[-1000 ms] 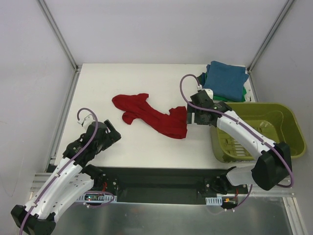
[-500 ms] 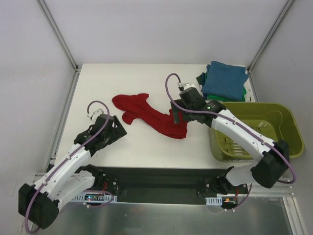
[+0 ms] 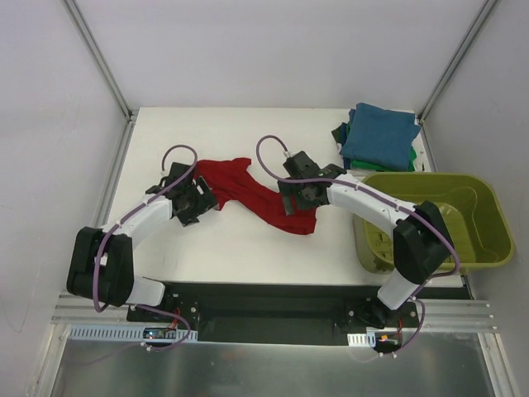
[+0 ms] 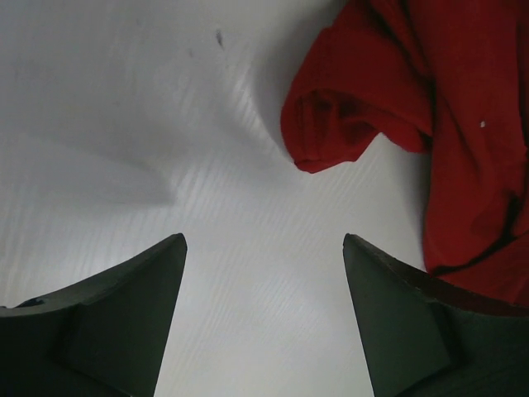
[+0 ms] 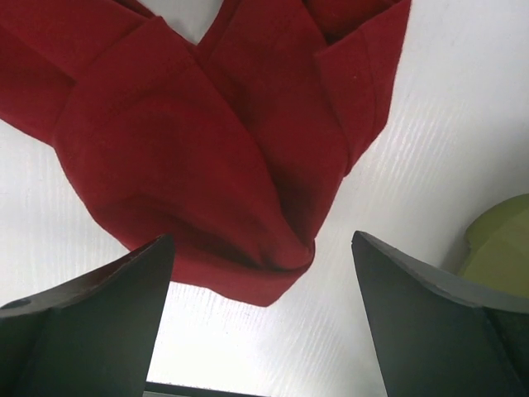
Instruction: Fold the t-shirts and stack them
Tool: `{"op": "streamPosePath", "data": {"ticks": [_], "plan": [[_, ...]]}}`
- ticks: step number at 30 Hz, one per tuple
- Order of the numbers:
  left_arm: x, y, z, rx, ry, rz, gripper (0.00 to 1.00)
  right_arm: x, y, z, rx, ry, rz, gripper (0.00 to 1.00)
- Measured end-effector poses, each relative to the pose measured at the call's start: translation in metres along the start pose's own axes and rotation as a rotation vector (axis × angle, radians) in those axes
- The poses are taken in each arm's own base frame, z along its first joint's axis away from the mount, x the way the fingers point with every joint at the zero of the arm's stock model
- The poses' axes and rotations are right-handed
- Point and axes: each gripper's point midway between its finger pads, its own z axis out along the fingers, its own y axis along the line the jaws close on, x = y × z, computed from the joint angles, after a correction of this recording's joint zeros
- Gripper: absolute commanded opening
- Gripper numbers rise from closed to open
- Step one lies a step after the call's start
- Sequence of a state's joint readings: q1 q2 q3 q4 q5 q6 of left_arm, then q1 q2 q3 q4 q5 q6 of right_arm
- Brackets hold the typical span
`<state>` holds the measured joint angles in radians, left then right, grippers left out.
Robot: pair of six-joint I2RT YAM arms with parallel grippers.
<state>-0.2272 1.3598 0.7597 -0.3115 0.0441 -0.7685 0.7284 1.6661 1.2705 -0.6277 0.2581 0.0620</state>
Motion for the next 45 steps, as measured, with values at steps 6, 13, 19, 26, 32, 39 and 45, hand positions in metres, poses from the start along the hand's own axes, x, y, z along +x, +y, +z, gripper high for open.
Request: {"op": "streamPosePath", "data": {"ticks": [6, 13, 19, 26, 32, 39, 45], "plan": [[-0.01, -0.017, 0.016, 0.03, 0.02, 0.022, 0.68, 0.017, 0.006, 0.009, -0.036, 0.038, 0.003, 0.92], [-0.017, -0.018, 0.044, -0.016, 0.056, 0.02, 0.35, 0.038, 0.016, 0.018, -0.097, 0.091, 0.007, 0.9], [-0.025, -0.03, 0.059, -0.001, 0.072, 0.037, 0.0, 0.043, 0.023, 0.026, -0.122, 0.109, 0.019, 0.46], [-0.021, -0.023, 0.043, 0.009, 0.045, 0.047, 0.0, 0.047, 0.023, 0.031, -0.122, 0.112, 0.039, 0.01], [-0.032, -0.019, -0.022, 0.095, -0.159, 0.058, 0.0, 0.044, 0.012, 0.007, -0.121, 0.023, 0.058, 0.01], [-0.05, -0.036, -0.16, 0.413, -0.55, 0.059, 0.0, 0.003, -0.012, -0.089, -0.176, -0.292, 0.131, 0.01], [-0.044, -0.034, -0.26, 0.623, -0.772, 0.054, 0.0, -0.018, -0.036, -0.196, -0.287, -0.593, 0.202, 0.02]]}}
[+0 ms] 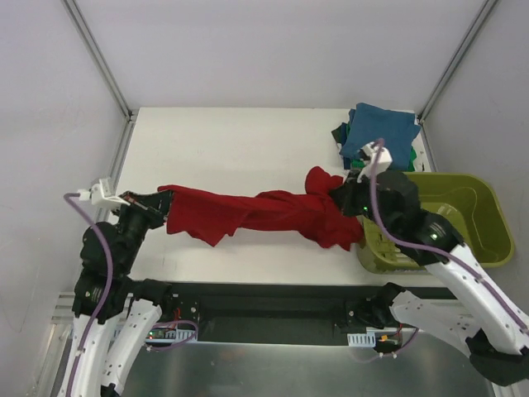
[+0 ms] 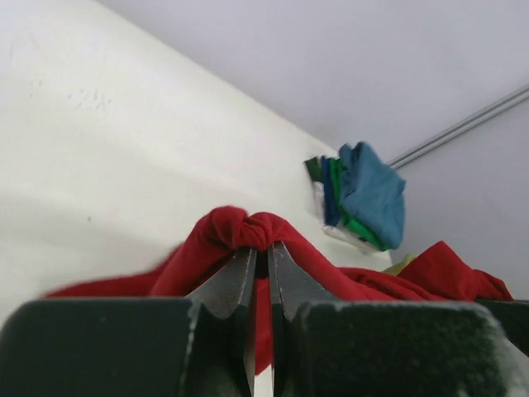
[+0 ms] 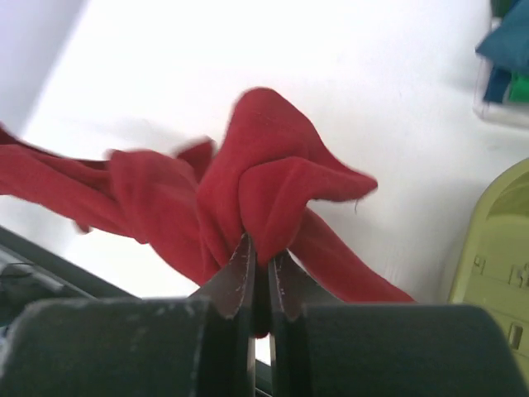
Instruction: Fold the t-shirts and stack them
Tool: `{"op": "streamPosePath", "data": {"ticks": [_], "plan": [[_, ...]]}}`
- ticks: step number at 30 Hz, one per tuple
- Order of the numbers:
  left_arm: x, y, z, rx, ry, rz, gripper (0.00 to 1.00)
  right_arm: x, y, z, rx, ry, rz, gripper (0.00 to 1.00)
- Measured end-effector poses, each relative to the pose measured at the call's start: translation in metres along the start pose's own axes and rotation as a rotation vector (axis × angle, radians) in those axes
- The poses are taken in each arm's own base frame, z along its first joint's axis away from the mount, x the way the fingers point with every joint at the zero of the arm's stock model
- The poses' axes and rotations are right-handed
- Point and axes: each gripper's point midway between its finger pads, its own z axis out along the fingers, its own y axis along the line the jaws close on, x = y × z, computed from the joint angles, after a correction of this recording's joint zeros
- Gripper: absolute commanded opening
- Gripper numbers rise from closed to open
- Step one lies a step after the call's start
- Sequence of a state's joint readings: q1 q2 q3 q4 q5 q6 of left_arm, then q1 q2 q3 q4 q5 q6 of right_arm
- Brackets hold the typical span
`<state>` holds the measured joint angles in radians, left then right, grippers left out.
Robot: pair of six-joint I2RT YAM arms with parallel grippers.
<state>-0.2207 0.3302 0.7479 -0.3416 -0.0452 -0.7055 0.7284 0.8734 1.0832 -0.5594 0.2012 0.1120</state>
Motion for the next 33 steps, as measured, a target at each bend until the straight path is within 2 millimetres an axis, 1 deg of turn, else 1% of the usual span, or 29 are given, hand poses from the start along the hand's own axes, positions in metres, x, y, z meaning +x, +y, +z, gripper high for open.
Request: {"op": "streamPosePath", "data": {"ticks": [2, 4, 7, 12, 15, 16, 17, 18, 20, 22, 23, 24, 26, 28, 29, 30, 31, 32, 33], "plan": [[-0.014, -0.013, -0.016, 0.042, -0.04, -0.003, 0.0, -0.015, 0.005, -0.023, -0.048, -0.061, 0.013, 0.02], [-0.027, -0.026, -0.031, 0.082, -0.069, -0.005, 0.0, -0.025, 0.011, -0.045, -0.102, -0.101, 0.022, 0.01], [-0.049, -0.046, -0.052, 0.135, -0.117, -0.007, 0.0, -0.036, 0.02, -0.07, -0.173, -0.147, 0.029, 0.01], [-0.088, -0.083, -0.091, 0.237, -0.207, -0.009, 0.0, -0.053, 0.038, -0.104, -0.298, -0.189, 0.02, 0.01], [-0.113, -0.105, -0.112, 0.284, -0.252, -0.006, 0.0, -0.068, 0.053, -0.123, -0.377, -0.219, 0.004, 0.01], [-0.124, -0.115, -0.118, 0.3, -0.272, 0.0, 0.0, -0.075, 0.057, -0.129, -0.398, -0.232, -0.002, 0.01], [-0.132, -0.122, -0.121, 0.312, -0.284, 0.006, 0.0, -0.082, 0.061, -0.133, -0.411, -0.244, -0.007, 0.01], [-0.145, -0.133, -0.124, 0.325, -0.302, 0.016, 0.0, -0.091, 0.064, -0.138, -0.419, -0.263, -0.014, 0.01], [-0.155, -0.142, -0.12, 0.326, -0.311, 0.029, 0.0, -0.109, 0.068, -0.141, -0.42, -0.296, -0.026, 0.01], [-0.165, -0.147, -0.105, 0.3, -0.309, 0.042, 0.0, -0.122, 0.065, -0.136, -0.376, -0.319, -0.034, 0.01], [-0.169, -0.148, -0.092, 0.276, -0.302, 0.048, 0.0, -0.129, 0.062, -0.129, -0.338, -0.323, -0.041, 0.01], [-0.171, -0.146, -0.074, 0.238, -0.291, 0.054, 0.0, -0.135, 0.058, -0.119, -0.292, -0.325, -0.047, 0.01], [-0.174, -0.14, -0.035, 0.154, -0.263, 0.071, 0.0, -0.149, 0.049, -0.092, -0.185, -0.311, -0.063, 0.0], [-0.175, -0.13, 0.022, 0.043, -0.214, 0.106, 0.0, -0.167, 0.038, -0.052, -0.084, -0.272, -0.067, 0.01], [-0.175, -0.126, 0.047, 0.004, -0.195, 0.122, 0.0, -0.176, 0.031, -0.026, -0.044, -0.241, -0.057, 0.01], [-0.175, -0.118, 0.081, -0.054, -0.16, 0.141, 0.0, -0.187, 0.023, -0.008, -0.014, -0.231, -0.044, 0.0], [-0.179, -0.113, 0.108, -0.088, -0.145, 0.156, 0.0, -0.199, 0.012, 0.021, 0.015, -0.203, -0.026, 0.0], [-0.181, -0.109, 0.131, -0.106, -0.128, 0.165, 0.0, -0.203, 0.005, 0.041, 0.033, -0.176, -0.017, 0.01], [-0.184, -0.099, 0.157, -0.139, -0.102, 0.172, 0.0, -0.208, -0.004, 0.066, 0.048, -0.145, -0.008, 0.01]]}}
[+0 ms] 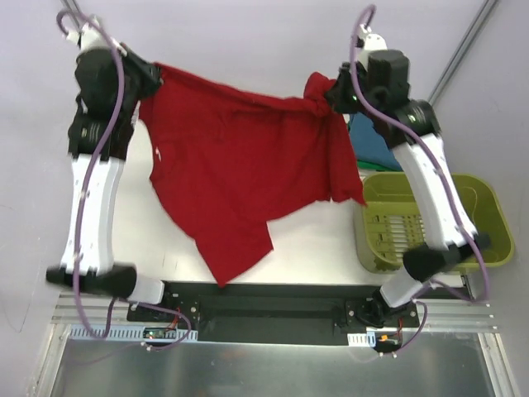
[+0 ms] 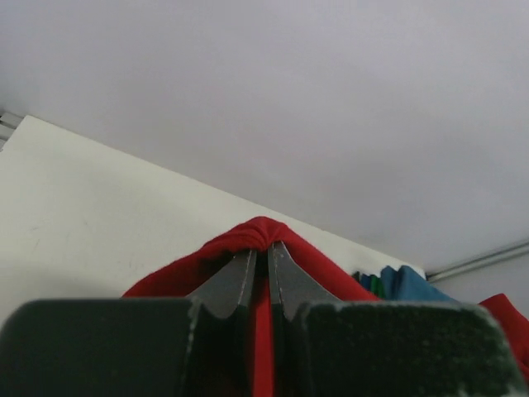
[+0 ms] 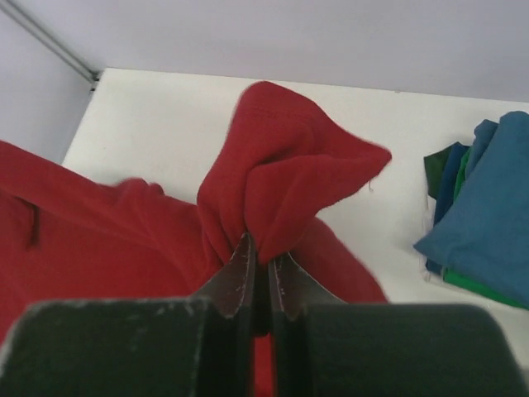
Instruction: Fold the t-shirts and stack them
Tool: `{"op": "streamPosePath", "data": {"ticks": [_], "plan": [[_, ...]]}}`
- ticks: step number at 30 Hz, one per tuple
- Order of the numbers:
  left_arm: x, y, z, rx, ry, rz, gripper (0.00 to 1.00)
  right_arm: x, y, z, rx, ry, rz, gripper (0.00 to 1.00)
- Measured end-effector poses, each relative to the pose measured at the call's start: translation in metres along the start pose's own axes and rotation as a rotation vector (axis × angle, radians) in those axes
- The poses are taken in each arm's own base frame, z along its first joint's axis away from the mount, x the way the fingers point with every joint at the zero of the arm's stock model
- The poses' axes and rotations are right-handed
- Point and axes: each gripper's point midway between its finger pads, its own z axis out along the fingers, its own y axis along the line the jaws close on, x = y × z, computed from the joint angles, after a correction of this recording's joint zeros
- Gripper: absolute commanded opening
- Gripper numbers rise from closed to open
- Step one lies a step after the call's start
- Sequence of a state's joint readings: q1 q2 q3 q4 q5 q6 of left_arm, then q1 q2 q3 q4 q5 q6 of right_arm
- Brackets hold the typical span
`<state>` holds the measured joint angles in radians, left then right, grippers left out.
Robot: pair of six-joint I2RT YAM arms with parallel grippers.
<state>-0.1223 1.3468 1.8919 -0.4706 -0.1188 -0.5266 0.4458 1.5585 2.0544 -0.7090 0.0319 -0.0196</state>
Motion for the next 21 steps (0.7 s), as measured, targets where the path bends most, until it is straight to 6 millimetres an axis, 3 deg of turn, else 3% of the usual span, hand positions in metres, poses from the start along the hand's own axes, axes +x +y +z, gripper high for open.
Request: {"op": "streamPosePath", "data": {"ticks": [2, 3, 5, 8, 10, 12, 14, 15, 16, 18, 19, 21], "plan": [[-0.004, 0.013, 0.04, -0.031, 0.021, 0.012, 0.0, 0.004, -0.01, 0.041, 0.001, 0.048, 0.012, 0.02], [-0.007, 0.023, 0.052, -0.05, 0.028, 0.016, 0.0, 0.008, -0.01, 0.051, -0.012, 0.07, 0.017, 0.02], [-0.016, 0.031, 0.056, -0.054, 0.033, 0.024, 0.0, 0.013, -0.006, 0.058, -0.057, 0.097, 0.023, 0.03], [-0.04, 0.026, 0.037, -0.02, -0.016, 0.055, 0.0, 0.005, 0.012, 0.043, -0.157, 0.076, 0.024, 0.07], [-0.048, 0.021, 0.006, -0.002, -0.056, 0.069, 0.02, 0.005, 0.023, 0.021, -0.223, 0.056, 0.029, 0.09], [-0.04, 0.029, -0.032, -0.016, -0.085, 0.075, 0.13, 0.018, 0.034, -0.005, -0.29, 0.066, 0.055, 0.16], [-0.015, 0.055, -0.074, -0.088, -0.097, 0.065, 0.17, 0.045, 0.041, -0.025, -0.342, 0.112, 0.086, 0.25], [0.003, 0.073, -0.095, -0.124, -0.12, 0.032, 0.19, 0.065, 0.044, -0.031, -0.358, 0.15, 0.099, 0.39], [0.022, 0.09, -0.11, -0.166, -0.111, 0.011, 0.36, 0.086, 0.044, -0.033, -0.359, 0.19, 0.112, 0.53], [0.069, 0.125, -0.137, -0.23, -0.106, -0.06, 0.42, 0.151, 0.044, -0.035, -0.335, 0.341, 0.143, 0.9], [0.099, 0.144, -0.146, -0.275, -0.076, -0.109, 0.63, 0.185, 0.04, -0.034, -0.299, 0.424, 0.155, 0.99], [0.156, 0.182, -0.157, -0.375, -0.008, -0.188, 0.81, 0.245, 0.032, -0.035, -0.224, 0.567, 0.163, 0.97]]}}
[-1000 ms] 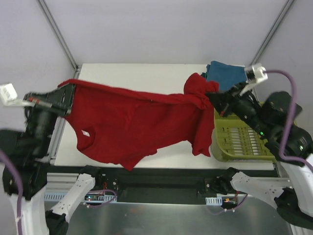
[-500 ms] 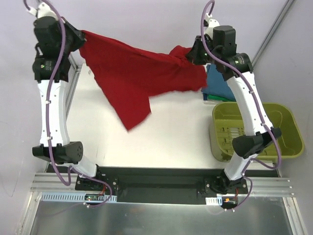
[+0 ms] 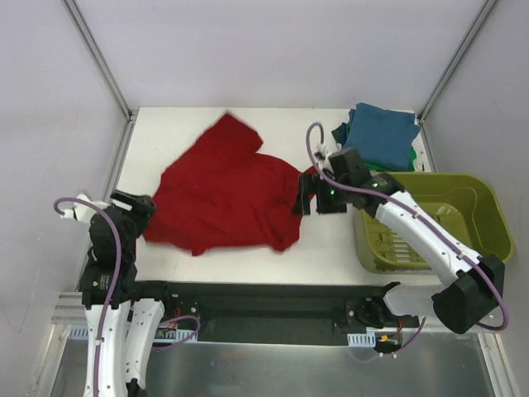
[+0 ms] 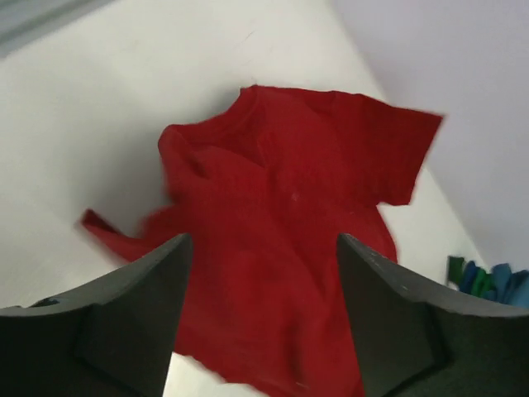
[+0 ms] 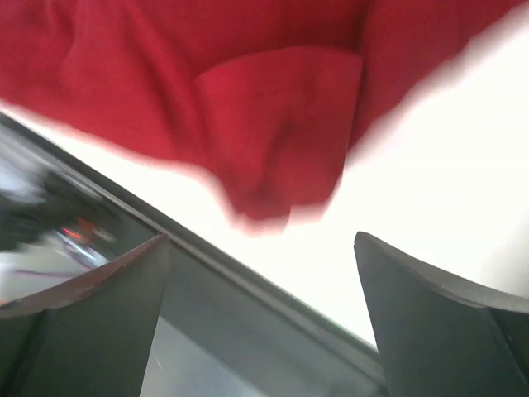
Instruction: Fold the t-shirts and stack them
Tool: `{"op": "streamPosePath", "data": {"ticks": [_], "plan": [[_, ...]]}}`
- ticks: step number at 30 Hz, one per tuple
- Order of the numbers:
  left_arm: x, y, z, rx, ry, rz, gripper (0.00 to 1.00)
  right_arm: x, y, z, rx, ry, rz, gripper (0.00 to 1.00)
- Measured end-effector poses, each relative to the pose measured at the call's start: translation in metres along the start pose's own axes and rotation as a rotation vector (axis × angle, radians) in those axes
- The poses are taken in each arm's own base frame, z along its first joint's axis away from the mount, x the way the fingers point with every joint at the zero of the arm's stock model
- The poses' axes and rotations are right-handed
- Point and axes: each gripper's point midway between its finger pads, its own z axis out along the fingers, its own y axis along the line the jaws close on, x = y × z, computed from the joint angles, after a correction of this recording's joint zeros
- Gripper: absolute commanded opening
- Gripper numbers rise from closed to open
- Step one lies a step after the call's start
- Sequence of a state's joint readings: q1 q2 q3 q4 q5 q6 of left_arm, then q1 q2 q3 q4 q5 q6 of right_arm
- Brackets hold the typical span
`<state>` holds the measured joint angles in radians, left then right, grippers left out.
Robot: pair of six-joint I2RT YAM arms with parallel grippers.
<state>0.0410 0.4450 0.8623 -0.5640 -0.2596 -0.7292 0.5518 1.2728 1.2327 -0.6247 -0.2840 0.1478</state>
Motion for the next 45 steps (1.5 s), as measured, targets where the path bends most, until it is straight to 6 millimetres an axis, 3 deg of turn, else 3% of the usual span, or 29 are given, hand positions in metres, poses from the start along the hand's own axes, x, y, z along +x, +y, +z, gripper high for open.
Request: {"op": "streamPosePath", "data": {"ticks": [1, 3, 4, 9, 13, 18, 23, 26, 30, 33, 35, 36, 39, 42, 45], "plan": [[0.021, 0.021, 0.001, -0.057, 0.038, -0.026, 0.99, 0.031, -0.014, 0.01, 0.058, 0.08, 0.015, 0.97], [0.043, 0.044, -0.002, -0.123, 0.083, -0.063, 0.99, 0.069, -0.032, 0.012, 0.141, 0.176, 0.026, 0.97], [0.045, 0.045, -0.005, -0.126, 0.087, -0.079, 0.99, 0.076, -0.037, 0.01, 0.165, 0.187, 0.026, 0.97], [0.04, 0.028, -0.006, -0.08, 0.104, -0.117, 0.99, 0.061, -0.034, -0.008, 0.172, 0.065, -0.007, 0.97], [0.065, 0.023, 0.012, -0.103, 0.249, -0.095, 0.99, 0.057, -0.023, 0.001, 0.149, 0.046, -0.061, 0.97], [0.124, 0.031, 0.045, -0.178, 0.513, -0.052, 0.99, 0.067, -0.023, 0.049, 0.229, 0.157, -0.135, 0.99], [0.171, 0.049, 0.057, -0.223, 0.689, -0.031, 0.99, 0.064, -0.017, 0.101, 0.311, 0.233, -0.218, 0.88], [0.185, 0.052, 0.064, -0.21, 0.734, -0.022, 0.99, 0.053, -0.014, 0.129, 0.352, 0.24, -0.241, 0.86], [0.196, 0.054, 0.074, -0.19, 0.753, -0.007, 0.99, 0.05, -0.028, 0.155, 0.44, 0.257, -0.246, 0.81], [0.205, 0.061, 0.08, -0.201, 0.768, 0.004, 0.99, 0.064, -0.043, 0.159, 0.495, 0.308, -0.233, 0.71], [0.211, 0.066, 0.083, -0.215, 0.778, 0.006, 0.99, 0.072, -0.047, 0.158, 0.51, 0.332, -0.22, 0.52], [0.214, 0.069, 0.085, -0.222, 0.782, 0.007, 0.99, 0.077, -0.05, 0.158, 0.517, 0.341, -0.21, 0.36], [0.221, 0.077, 0.087, -0.246, 0.793, 0.012, 0.99, 0.089, -0.057, 0.156, 0.541, 0.361, -0.186, 0.16], [0.224, 0.084, 0.09, -0.27, 0.789, 0.024, 0.99, 0.098, -0.066, 0.149, 0.58, 0.367, -0.169, 0.06], [0.226, 0.089, 0.093, -0.292, 0.789, 0.035, 0.99, 0.095, -0.068, 0.134, 0.603, 0.333, -0.155, 0.05]]}}
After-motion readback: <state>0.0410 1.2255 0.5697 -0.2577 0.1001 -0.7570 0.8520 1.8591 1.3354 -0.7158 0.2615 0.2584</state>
